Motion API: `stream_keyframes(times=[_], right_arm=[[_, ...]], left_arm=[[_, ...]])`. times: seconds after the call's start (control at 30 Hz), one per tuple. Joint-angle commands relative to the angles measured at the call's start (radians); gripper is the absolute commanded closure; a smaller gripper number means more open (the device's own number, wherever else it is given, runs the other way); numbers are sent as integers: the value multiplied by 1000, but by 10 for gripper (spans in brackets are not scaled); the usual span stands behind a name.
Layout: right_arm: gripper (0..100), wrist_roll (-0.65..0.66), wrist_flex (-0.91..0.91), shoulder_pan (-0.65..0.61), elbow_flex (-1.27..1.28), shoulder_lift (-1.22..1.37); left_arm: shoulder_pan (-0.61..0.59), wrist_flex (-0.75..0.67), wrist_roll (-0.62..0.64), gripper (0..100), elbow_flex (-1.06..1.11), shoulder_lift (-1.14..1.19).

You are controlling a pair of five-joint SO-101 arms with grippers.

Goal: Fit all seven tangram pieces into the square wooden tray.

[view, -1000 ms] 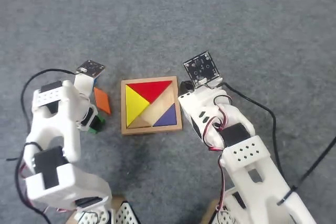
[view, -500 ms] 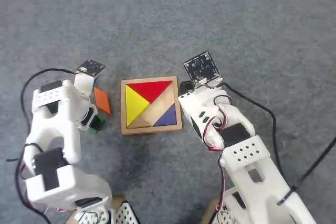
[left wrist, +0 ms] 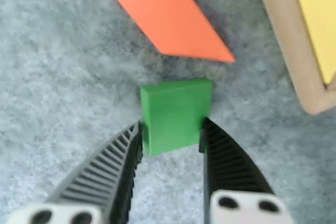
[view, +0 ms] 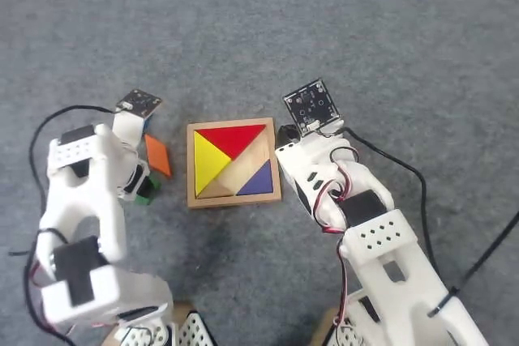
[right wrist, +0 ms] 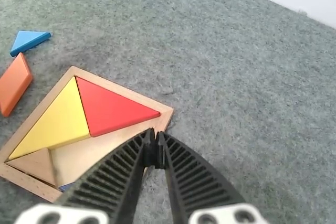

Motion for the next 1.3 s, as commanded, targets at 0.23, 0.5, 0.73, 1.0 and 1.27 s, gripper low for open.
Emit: stream_keyframes(times=[0.23,0.5,0.73,1.0,1.27], right_arm=[[990,9,-8,16,-40,-7],[990,9,-8,16,-38,-7],[990,9,-8,16,-38,-7],[990,9,-8,16,-38,-5],[990,9,-8,16,-38,-7]], left_arm=[[152,12,9,838,150,-249],[35,-157,51,836,170,-252],[12,-278,-58,778,223,-130],[-20,-150,-114,776,5,107],[-17,-94,-120,780,-73,180]])
